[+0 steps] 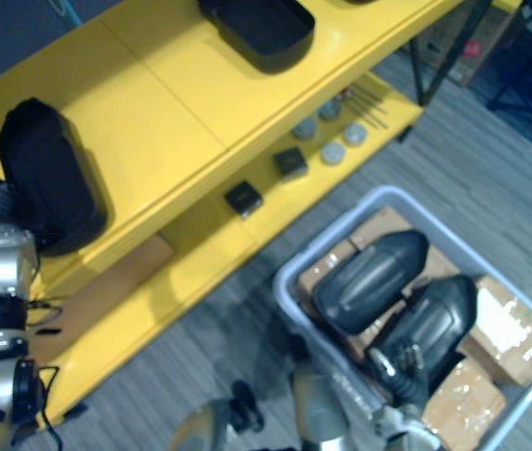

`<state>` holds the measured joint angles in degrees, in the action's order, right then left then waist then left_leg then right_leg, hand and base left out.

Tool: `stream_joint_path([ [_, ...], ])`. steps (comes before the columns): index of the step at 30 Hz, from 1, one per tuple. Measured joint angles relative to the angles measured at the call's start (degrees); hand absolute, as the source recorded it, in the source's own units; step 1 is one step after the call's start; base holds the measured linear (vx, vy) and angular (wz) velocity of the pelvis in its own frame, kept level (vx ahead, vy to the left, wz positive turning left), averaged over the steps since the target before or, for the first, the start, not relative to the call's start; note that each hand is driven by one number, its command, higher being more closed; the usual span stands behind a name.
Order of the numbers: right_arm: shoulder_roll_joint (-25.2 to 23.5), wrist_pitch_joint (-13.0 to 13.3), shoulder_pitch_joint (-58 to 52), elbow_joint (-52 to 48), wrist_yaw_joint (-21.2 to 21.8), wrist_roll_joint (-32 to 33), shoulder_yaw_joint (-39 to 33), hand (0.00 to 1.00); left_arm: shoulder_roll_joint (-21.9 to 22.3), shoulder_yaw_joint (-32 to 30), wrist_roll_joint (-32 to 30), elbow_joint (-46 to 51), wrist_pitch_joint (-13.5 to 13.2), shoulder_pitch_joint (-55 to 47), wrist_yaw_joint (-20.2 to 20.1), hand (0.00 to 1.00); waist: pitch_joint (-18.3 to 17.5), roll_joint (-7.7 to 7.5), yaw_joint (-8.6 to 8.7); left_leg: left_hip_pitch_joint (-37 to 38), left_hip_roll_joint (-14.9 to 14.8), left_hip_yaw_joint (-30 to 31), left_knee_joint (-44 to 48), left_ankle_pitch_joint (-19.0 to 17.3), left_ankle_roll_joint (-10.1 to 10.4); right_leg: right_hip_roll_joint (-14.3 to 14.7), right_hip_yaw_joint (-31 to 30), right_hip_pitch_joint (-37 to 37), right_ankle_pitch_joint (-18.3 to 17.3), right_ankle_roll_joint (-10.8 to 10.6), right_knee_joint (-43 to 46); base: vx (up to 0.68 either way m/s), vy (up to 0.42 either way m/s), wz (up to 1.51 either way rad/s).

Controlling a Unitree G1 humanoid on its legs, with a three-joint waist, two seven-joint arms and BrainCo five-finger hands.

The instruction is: Walk over and take plastic housings, then place them on the shelf

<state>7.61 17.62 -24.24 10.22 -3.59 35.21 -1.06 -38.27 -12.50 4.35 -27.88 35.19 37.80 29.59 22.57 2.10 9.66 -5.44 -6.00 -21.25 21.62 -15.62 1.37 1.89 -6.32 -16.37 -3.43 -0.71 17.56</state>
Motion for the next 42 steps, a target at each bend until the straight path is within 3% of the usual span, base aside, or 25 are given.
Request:
stream_joint_path([
  [5,0.0,0.3,0.0,-0.05,-0.01,-0.12,0.08,0.0,0.41,-0.36,2.53,-0.03,-0.62,-0.07,5.24,0.0,0.2,0.17,-0.49,0.23,-0.36,0.04,0.85,-0.31,-0.09,0.14,0.25,0.02,-1.24,0.04,1.42,0.0,0.0,0.0],
  [10,-0.04,6.15,-0.13,-3.39,-1.82,-0.24,0.21,0.0,0.5,-2.88,2.3,1.31,-5.38,-1.71,8.02,0.0,0.24,0.24,-0.73,1.06,-0.51,0.21,0.67,-0.3,-0.09,0.14,0.78,0.7,-1.92,0.23,2.09,0.04,-0.01,0.03],
  [13,-0.01,10.47,-0.17,-12.42,-4.51,-1.03,0.09,0.0,0.67,-4.73,1.99,4.75,-9.24,-6.83,8.23,0.0,0.28,0.41,-0.71,4.14,-0.42,0.22,-0.82,-0.28,-0.12,0.26,1.83,3.23,-2.02,0.24,2.38,0.06,-0.007,-0.06],
  [15,0.14,13.66,-0.22,-20.87,-8.29,-7.27,-0.79,0.0,1.67,-7.15,2.05,9.65,-16.39,-13.3,8.07,0.0,-0.16,1.02,-0.82,6.16,-0.11,0.33,-2.85,-0.19,-0.08,0.06,3.32,4.7,-2.26,0.63,1.75,0.04,-0.004,0.0],
  [16,0.18,13.98,-0.22,-22.82,-9.26,-9.49,-1.27,0.0,2.42,-7.45,2.09,11.37,-18.32,-15.14,7.79,0.0,-0.29,1.23,-1.03,6.59,0.02,0.36,-3.33,-0.07,-0.04,-0.01,3.47,4.98,-2.36,0.73,1.72,0.04,0.007,0.13],
  [17,0.21,14.82,-0.21,-26.29,-10.65,-12.84,-2.37,0.0,4.81,-7.56,2.42,15.11,-21.99,-18.88,6.82,0.0,-0.71,1.8,-1.33,7.17,0.3,0.86,-3.91,0.24,-0.16,-0.34,4.25,5.83,-2.53,0.72,1.35,0.03,0.01,0.17],
  [22,0.59,17.85,2.67,-35.57,-15.22,-22.44,-11.11,0.0,17.08,-7.35,5.04,26.33,-31.06,-34.41,3.78,0.0,-5.76,2.86,-2.72,10.93,1.52,4.6,-7.71,2.47,-0.45,-1.16,6.71,10.87,-2.61,0.71,-1.78,0.05,0.007,0.28],
  [24,0.8,19.16,5.48,-37.27,-15.28,-23.2,-14.72,0.0,21.92,-7.38,8.53,30.56,-35.03,-40.03,2.29,0.0,-8.82,2.62,-3.15,11.62,2.27,7.6,-9.18,3.6,-0.81,-1.82,8.22,13.0,-2.57,0.65,-3.97,0.04,-0.013,0.5],
  [26,1.02,19.53,8.64,-37.24,-13.76,-22.34,-16.11,0.0,26.22,-7.41,12.56,34.34,-39.09,-43.44,-0.18,0.0,-9.68,2.66,-3.63,12.45,2.78,10.05,-10.08,4.43,-1.1,-2.33,9.66,14.89,-2.16,0.37,-5.72,-0.02,-0.006,0.46],
  [28,1.43,19.25,11.13,-37.18,-9.52,-20.62,-15.56,0.0,29.7,-7.42,13.8,37.19,-42.15,-46.36,-2.04,0.0,-10.21,3.35,-4.83,12.81,2.89,11.87,-10.22,4.45,-1.12,-2.5,11.06,16.6,-1.56,0.28,-7.88,-0.09,0.007,0.34],
  [30,1.96,16.6,13.13,-36.77,-2.08,-18.95,-12.36,0.0,32.09,-7.78,13.05,38.08,-44.59,-49.44,-2.11,0.0,-11.67,3.94,-6.38,12.73,3.07,13.52,-11.43,5.02,-1.1,-2.53,12.64,18.4,0.05,0.19,-11.74,-0.07,0.02,0.36],
  [34,3.51,10.66,17.08,-33.87,4.42,-19.24,-6.44,0.0,34.34,-9.19,13.03,37.85,-45.17,-53.9,-1.97,0.0,-12.59,3.24,-8.98,12.53,3.6,17.19,-13.24,5.81,-0.87,-2.73,15.86,21.64,3.32,-0.02,-17.73,-0.05,0.018,0.44],
  [36,4.75,5.84,19.39,-30.8,9.1,-19.1,-3.58,0.0,35.19,-11.38,13.84,33.5,-45.05,-56.96,-3.9,0.0,-12.75,1.54,-10.47,12.35,3.94,19.3,-13.8,5.92,-0.64,-2.79,17.78,23.66,4.96,-0.04,-20.41,-0.02,0.011,0.45],
  [37,5.18,4.77,19.97,-29.79,10.25,-19.07,-2.72,0.0,35.2,-11.65,14.37,31.52,-45.04,-57.46,-4.54,0.0,-12.87,1.24,-10.91,12.39,3.95,19.37,-14.0,5.91,-0.62,-2.81,18.25,23.86,5.17,-0.06,-20.75,-0.02,0.012,0.36],
  [39,6.88,0.45,22.3,-26.24,14.89,-18.61,0.55,0.0,35.44,-11.69,15.97,22.02,-44.95,-59.65,-7.52,0.0,-12.86,-0.77,-12.29,12.08,4.31,21.02,-14.25,6.12,-0.21,-3.15,20.25,24.67,5.52,-0.19,-21.27,-0.03,0.015,0.38],
  [42,7.65,-3.2,26.41,-20.94,19.02,-15.06,4.26,0.0,36.66,-11.43,17.32,10.16,-44.92,-61.4,-10.99,0.0,-13.55,-3.29,-13.7,11.2,4.95,22.47,-14.63,6.45,0.33,-3.8,21.94,24.53,5.7,-0.5,-21.25,-0.02,0.041,0.34],
])
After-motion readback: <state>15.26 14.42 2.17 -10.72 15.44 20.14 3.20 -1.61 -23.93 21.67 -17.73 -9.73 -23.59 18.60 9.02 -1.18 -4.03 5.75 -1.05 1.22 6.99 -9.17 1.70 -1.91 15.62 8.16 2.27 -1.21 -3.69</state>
